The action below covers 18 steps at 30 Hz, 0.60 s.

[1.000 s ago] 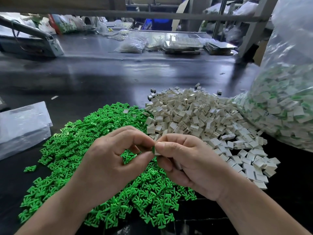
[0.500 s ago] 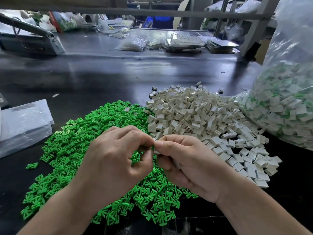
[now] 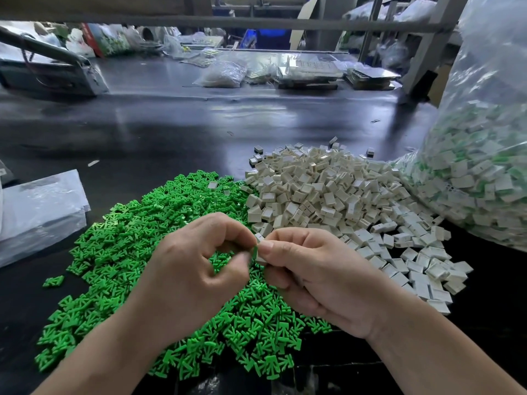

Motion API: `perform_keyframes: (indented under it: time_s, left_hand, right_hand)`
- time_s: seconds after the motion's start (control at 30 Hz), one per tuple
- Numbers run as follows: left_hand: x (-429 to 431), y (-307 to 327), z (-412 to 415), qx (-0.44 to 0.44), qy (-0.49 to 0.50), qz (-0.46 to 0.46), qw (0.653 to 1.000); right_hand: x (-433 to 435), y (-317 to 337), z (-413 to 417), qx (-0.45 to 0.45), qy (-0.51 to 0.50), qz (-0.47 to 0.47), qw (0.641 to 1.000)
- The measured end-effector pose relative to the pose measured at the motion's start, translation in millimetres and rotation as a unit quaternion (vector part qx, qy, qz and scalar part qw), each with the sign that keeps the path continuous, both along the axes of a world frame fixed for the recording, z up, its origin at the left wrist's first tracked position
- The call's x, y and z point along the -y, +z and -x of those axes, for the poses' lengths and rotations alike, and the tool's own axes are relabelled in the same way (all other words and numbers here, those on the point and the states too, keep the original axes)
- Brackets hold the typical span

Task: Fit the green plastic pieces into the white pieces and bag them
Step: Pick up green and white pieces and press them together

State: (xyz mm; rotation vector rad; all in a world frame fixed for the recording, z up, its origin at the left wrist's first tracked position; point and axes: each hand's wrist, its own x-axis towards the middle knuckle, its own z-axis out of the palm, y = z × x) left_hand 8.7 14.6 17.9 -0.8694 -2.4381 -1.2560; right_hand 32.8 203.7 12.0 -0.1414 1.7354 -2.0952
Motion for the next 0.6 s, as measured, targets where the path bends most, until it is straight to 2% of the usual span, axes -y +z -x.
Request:
perform_keyframes:
  time_s: [0.13, 0.27, 0.33, 0.4, 0.6]
  left_hand:
    - [0.4, -4.4, 2.6, 0.12, -0.027, -0.109, 0.986]
    - [1.2, -4.7, 3.1, 0.146, -0.067, -0.126, 0.979]
    - [1.6, -4.5, 1.7, 0.097, -0.06, -0.084, 0.99]
    - [0.1, -3.4, -0.3, 0.009, -0.036, -0.012, 0.999]
    - [-0.7, -3.5, 3.4, -0.123, -0.012, 0.092, 0.988]
  right_hand:
    - [-1.4, -1.0, 0.8, -0.055, -0.001, -0.042, 0.998]
    - [-0.8, -0.7, 0.3, -0.061, -0.005, -0.054, 0.997]
    - [-0.7, -0.1, 0.1, -0.049, -0.01, -0.054, 0.997]
    - [-0.2, -0.2, -0.1, -0.038, -0.015, -0.062, 0.997]
    - [3.8, -0.9, -0.9, 0.034, -0.028, -0.023, 0.999]
